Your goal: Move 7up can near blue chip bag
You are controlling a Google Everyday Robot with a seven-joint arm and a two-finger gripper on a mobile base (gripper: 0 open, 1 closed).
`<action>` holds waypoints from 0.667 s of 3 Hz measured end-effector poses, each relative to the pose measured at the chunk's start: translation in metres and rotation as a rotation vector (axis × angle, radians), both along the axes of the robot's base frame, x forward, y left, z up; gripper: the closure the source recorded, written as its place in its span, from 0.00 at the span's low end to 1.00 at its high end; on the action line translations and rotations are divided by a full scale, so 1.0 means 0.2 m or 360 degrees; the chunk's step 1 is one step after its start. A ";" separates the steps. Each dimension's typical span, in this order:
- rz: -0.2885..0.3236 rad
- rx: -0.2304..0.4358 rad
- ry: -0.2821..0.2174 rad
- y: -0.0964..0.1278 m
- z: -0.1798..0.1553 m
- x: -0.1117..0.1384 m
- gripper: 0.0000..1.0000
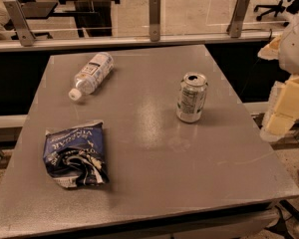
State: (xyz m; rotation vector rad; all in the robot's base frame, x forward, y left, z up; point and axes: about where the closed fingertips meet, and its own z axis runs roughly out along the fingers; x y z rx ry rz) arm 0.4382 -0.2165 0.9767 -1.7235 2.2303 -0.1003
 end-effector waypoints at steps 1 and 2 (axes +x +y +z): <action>0.0000 0.0001 0.0000 0.00 0.00 0.00 0.00; -0.0026 0.0073 -0.0027 0.01 -0.04 0.11 0.00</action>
Offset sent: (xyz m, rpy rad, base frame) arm 0.0576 0.0034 -0.0269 0.1255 -0.0286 -0.0443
